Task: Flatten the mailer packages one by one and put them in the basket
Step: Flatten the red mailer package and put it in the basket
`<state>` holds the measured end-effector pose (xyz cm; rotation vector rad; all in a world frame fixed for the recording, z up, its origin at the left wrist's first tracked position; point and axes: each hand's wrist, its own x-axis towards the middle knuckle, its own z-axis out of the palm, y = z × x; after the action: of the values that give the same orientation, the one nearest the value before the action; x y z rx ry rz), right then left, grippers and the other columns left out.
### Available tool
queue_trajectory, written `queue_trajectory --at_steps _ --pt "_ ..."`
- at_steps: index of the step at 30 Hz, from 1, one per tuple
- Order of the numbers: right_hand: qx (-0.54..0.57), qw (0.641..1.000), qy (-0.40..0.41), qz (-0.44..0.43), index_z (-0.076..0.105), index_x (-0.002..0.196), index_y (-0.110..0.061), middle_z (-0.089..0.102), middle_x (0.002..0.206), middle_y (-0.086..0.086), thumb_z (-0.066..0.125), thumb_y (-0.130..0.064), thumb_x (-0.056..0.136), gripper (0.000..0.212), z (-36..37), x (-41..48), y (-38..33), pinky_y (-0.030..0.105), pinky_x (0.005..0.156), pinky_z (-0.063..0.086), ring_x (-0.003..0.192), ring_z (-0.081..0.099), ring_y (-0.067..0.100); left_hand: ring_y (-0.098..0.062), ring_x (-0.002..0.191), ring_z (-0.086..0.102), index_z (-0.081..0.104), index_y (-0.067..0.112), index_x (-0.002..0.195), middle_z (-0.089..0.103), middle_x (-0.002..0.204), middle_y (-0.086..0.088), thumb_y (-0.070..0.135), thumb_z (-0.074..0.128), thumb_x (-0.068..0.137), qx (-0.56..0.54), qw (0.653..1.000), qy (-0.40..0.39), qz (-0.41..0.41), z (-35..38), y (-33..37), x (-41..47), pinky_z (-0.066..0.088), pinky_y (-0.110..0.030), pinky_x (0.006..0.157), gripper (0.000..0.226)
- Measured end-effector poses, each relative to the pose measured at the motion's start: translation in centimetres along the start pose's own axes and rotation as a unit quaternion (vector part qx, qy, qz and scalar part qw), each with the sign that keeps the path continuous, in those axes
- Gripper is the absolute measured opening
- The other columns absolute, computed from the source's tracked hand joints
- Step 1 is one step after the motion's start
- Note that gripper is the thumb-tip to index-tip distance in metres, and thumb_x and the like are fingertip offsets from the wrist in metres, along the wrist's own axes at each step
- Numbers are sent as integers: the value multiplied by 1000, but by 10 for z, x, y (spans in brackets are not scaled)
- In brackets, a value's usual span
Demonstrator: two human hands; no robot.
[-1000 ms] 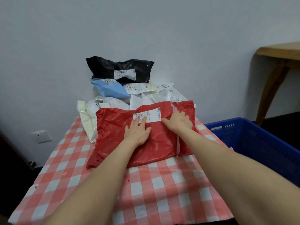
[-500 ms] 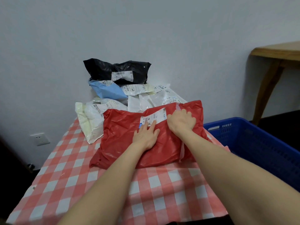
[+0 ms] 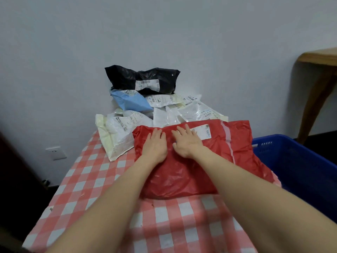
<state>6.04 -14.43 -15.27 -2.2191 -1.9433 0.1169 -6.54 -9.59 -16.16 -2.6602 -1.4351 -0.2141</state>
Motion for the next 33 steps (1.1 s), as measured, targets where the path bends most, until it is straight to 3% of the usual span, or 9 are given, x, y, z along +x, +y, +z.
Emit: queue_trajectory --at_steps 3,10,22,33 --pt "-30 997 -65 -10 5 155 -26 -8 162 5 30 -41 100 62 9 19 -10 48 119 -3 147 -16 30 -23 148 -1 8 16 153 4 160 -7 37 28 101 24 998 -47 -18 8 -24 7 1 -43 118 59" --pt "-57 991 -123 11 1 153 -34 -13 161 7 23 -55 98 63 23 43 -11 55 117 -7 146 -18 30 -27 147 -6 -4 36 151 -3 160 -10 52 16 100 38 991 -130 -17 28 -44 17 -3 -44 119 58" --pt "-58 987 -145 34 -1 152 -39 -8 162 4 16 -57 98 60 37 47 -7 54 117 -4 148 -9 30 -32 147 -3 -1 41 150 -6 160 -13 53 18 99 -11 986 -165 -31 35 -45 19 3 -42 118 56" --pt "-53 988 -136 41 0 152 -41 -8 162 3 16 -58 98 59 41 48 -7 53 117 -5 148 -8 29 -24 148 -1 6 46 148 -1 161 -7 55 23 98 -63 982 -171 -51 37 -50 25 3 -40 118 54"
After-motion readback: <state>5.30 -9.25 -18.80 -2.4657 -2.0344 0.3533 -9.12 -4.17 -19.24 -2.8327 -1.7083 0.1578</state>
